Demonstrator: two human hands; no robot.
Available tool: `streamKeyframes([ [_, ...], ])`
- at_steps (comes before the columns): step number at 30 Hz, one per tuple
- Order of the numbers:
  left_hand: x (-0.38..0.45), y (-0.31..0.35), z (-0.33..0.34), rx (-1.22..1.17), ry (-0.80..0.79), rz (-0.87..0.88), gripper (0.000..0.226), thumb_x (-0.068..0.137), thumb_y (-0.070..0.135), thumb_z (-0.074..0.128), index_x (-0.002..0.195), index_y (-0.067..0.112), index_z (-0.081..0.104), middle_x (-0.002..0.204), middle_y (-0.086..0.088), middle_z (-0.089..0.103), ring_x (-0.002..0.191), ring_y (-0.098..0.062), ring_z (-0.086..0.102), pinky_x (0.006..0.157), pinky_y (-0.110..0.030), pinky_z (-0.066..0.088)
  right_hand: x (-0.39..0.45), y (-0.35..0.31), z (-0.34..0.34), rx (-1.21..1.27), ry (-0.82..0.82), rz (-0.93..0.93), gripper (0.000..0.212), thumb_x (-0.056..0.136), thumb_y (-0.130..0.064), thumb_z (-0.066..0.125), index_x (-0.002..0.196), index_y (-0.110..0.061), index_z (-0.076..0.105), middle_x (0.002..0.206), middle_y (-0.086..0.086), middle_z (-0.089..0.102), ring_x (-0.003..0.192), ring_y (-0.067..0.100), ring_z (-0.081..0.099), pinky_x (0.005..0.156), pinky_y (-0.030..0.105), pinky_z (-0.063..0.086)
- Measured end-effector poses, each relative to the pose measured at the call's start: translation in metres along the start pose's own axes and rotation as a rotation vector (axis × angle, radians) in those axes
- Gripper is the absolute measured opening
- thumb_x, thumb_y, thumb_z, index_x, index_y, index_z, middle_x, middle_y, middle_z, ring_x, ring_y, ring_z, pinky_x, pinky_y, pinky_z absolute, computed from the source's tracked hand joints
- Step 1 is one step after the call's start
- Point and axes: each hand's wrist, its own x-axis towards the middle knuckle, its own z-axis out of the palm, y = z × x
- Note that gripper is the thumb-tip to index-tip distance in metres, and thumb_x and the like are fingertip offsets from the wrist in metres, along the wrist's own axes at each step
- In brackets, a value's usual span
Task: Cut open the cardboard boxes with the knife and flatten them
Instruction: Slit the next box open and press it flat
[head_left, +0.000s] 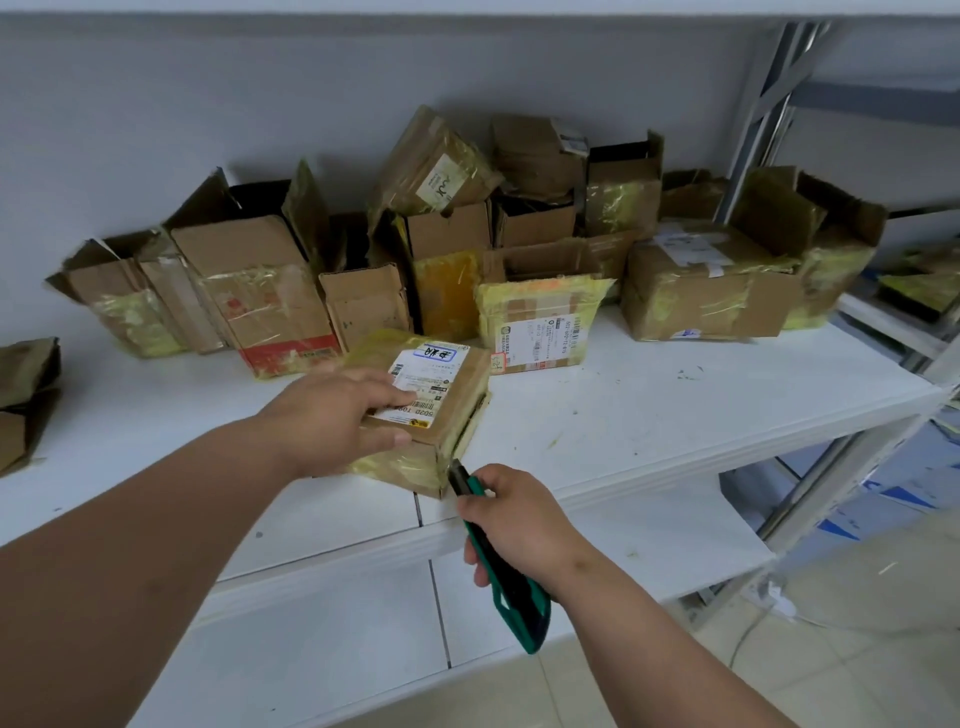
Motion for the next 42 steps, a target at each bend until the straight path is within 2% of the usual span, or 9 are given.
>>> streamKeyframes([
  [5, 0.006, 0.006, 0.011, -0.057, -0.045, 0.039, 0.072, 0.086, 0.067, 0.046, 0.150, 0.039, 0.029, 0.161, 0.014, 0.017, 0.148, -0.020, 0.011, 0.118, -0.038, 0.018, -0.008, 0.035, -0.008, -0.259, 0.211, -0.146, 0.008, 0.097, -0.024, 0.047, 0.100, -0.022, 0.054, 0.074, 0.006, 0.061, 0.054, 0.022, 0.062, 0.060, 0.037, 0.057],
  [7, 0.007, 0.007, 0.013, -0.107, -0.033, 0.028, 0.070, 0.081, 0.072, 0.043, 0.144, 0.042, 0.032, 0.157, 0.011, 0.029, 0.139, -0.023, 0.028, 0.111, -0.039, 0.031, -0.011, 0.046, -0.008, -0.416, 0.272, -0.263, 0.009, 0.098, -0.029, 0.048, 0.105, -0.025, 0.052, 0.069, -0.002, 0.057, 0.065, 0.028, 0.062, 0.065, 0.043, 0.056],
  [12, 0.014, 0.027, 0.015, -0.019, 0.027, 0.006, 0.067, 0.083, 0.073, 0.036, 0.145, 0.059, 0.017, 0.148, 0.016, 0.033, 0.115, -0.020, 0.031, 0.096, -0.033, 0.034, -0.008, 0.051, -0.009, -0.586, 0.372, -0.404, 0.017, 0.101, -0.030, 0.044, 0.115, -0.024, 0.050, 0.059, -0.010, 0.042, 0.067, 0.030, 0.056, 0.060, 0.040, 0.046],
  [18, 0.017, 0.034, 0.011, 0.044, -0.038, -0.039, 0.081, 0.068, 0.078, 0.020, 0.147, 0.056, 0.019, 0.151, 0.010, 0.027, 0.123, -0.024, 0.027, 0.107, -0.036, 0.031, 0.003, 0.052, -0.013, -0.676, 0.420, -0.496, 0.019, 0.102, -0.030, 0.040, 0.114, -0.019, 0.049, 0.061, -0.009, 0.040, 0.063, 0.028, 0.048, 0.058, 0.037, 0.042],
  [23, 0.017, 0.036, 0.013, 0.026, -0.039, -0.055, 0.082, 0.069, 0.077, 0.021, 0.147, 0.055, 0.018, 0.152, 0.010, 0.025, 0.125, -0.025, 0.026, 0.106, -0.036, 0.029, 0.011, 0.056, -0.008, -0.725, 0.511, -0.546, 0.042, 0.092, -0.040, 0.027, 0.114, -0.018, 0.054, 0.063, -0.008, 0.043, 0.056, 0.026, 0.042, 0.052, 0.031, 0.033],
  [26, 0.018, 0.035, 0.014, -0.003, -0.037, -0.054, 0.073, 0.077, 0.075, 0.028, 0.147, 0.055, 0.020, 0.152, 0.010, 0.025, 0.126, -0.026, 0.024, 0.107, -0.035, 0.026, 0.015, 0.062, -0.003, -0.700, 0.591, -0.593, 0.037, 0.090, -0.037, 0.033, 0.105, -0.017, 0.060, 0.057, -0.013, 0.036, 0.045, 0.020, 0.032, 0.043, 0.024, 0.029],
  [29, 0.019, 0.035, 0.016, -0.032, -0.013, -0.050, 0.065, 0.086, 0.068, 0.038, 0.147, 0.054, 0.022, 0.152, 0.010, 0.026, 0.126, -0.025, 0.024, 0.106, -0.035, 0.026, 0.018, 0.063, 0.001, -0.690, 0.654, -0.593, 0.032, 0.089, -0.033, 0.037, 0.104, -0.018, 0.061, 0.052, -0.011, 0.038, 0.042, 0.018, 0.028, 0.040, 0.021, 0.025],
  [34, 0.018, 0.036, 0.015, -0.068, -0.010, -0.051, 0.078, 0.071, 0.074, 0.028, 0.146, 0.054, 0.025, 0.152, 0.010, 0.026, 0.125, -0.025, 0.024, 0.108, -0.037, 0.026, 0.019, 0.064, 0.005, -0.722, 0.675, -0.551, 0.029, 0.089, -0.032, 0.039, 0.102, -0.019, 0.061, 0.049, -0.008, 0.047, 0.040, 0.016, 0.025, 0.038, 0.017, 0.011],
  [42, 0.018, 0.036, 0.015, -0.094, -0.010, -0.045, 0.075, 0.074, 0.072, 0.030, 0.146, 0.053, 0.025, 0.151, 0.010, 0.026, 0.123, -0.023, 0.022, 0.107, -0.035, 0.025, 0.022, 0.073, 0.012, -0.830, 0.609, -0.443, 0.007, 0.078, -0.027, 0.058, 0.082, -0.022, 0.056, 0.048, -0.012, 0.022, 0.036, 0.015, 0.018, 0.041, 0.016, -0.003],
])
